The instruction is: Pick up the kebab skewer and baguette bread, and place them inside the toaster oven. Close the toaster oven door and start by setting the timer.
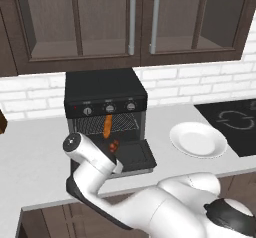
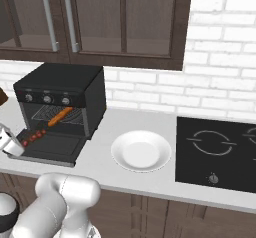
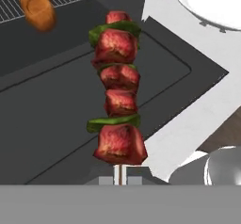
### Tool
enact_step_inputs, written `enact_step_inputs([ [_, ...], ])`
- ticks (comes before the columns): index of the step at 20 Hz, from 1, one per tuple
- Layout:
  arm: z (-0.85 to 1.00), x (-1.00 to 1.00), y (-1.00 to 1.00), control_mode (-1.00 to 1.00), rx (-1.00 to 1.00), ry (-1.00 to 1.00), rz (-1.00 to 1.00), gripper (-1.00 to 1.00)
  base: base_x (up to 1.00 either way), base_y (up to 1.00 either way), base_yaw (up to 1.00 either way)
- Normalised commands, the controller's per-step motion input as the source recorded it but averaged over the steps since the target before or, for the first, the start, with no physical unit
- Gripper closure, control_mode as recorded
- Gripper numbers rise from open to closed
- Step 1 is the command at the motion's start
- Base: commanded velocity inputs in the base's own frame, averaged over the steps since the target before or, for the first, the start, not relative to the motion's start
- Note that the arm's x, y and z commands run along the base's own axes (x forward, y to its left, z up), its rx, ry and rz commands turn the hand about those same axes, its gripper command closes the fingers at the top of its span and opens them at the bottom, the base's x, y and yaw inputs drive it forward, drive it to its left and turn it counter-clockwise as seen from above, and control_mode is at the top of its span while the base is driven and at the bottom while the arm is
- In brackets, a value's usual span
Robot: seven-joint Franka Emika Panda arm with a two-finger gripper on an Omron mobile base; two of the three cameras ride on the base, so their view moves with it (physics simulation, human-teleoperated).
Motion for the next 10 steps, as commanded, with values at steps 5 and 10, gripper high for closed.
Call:
enact_step_inputs([
  [5,-0.01,0.5,0.0,-1.0,0.0,-0.02,0.0,1.0,0.0,0.0,0.0],
  [10,0.0,0.49,0.12,-1.0,0.0,-0.02,0.0,1.0,0.0,0.0,0.0],
])
